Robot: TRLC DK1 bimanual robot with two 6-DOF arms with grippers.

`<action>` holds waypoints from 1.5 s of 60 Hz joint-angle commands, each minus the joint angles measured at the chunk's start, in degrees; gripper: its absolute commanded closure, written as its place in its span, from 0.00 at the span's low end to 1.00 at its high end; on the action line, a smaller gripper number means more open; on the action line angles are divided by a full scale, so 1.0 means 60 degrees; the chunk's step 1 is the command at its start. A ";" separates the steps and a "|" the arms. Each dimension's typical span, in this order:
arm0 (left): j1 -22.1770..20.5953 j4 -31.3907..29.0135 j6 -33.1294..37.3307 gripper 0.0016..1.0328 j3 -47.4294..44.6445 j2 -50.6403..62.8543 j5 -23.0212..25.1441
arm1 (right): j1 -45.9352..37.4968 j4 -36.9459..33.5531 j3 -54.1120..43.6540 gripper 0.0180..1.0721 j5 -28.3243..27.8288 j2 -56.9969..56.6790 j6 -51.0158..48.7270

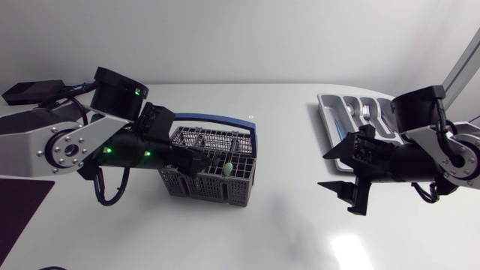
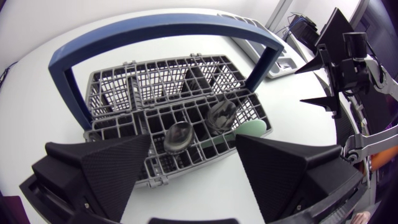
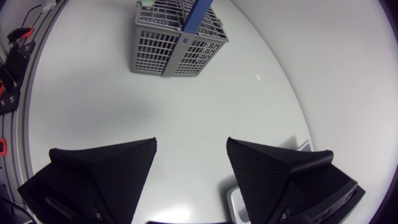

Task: Unload the cutlery basket into the drawer organizer.

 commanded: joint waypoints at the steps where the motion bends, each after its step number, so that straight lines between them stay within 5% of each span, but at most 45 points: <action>1: -0.0003 0.0172 0.0217 0.16 -0.0312 0.0153 0.0379 | 0.0265 0.0009 -0.0254 0.22 0.0144 0.0021 0.0442; 29: 0.0231 -0.0165 0.0203 0.17 -0.0282 -0.0492 0.1653 | 0.0514 0.0272 -0.0356 0.22 0.0291 0.0387 0.0618; 40: 0.0656 -0.0107 0.0305 0.17 -0.0209 -0.0330 0.1507 | 0.0661 0.0272 -0.0356 0.22 0.0320 0.0519 0.0677; 55: 0.1081 -0.2113 0.0452 0.16 0.0714 -0.0272 0.0906 | 0.0807 0.0302 -0.0327 0.22 0.0334 0.0650 0.0721; 78: 0.1242 -0.2333 0.1023 0.17 0.0860 -0.0272 0.1141 | 0.1481 0.0375 -0.0298 0.23 0.0481 0.0636 0.1277; 85: 0.1227 -0.2450 0.1082 0.32 0.0977 -0.0257 0.1155 | 0.1804 0.0389 -0.0283 0.22 0.0657 0.0709 0.1453; 90: 0.1271 -0.2421 0.1140 0.34 0.1021 -0.0243 0.1170 | 0.1965 0.0404 -0.0254 0.22 0.0701 0.0724 0.1570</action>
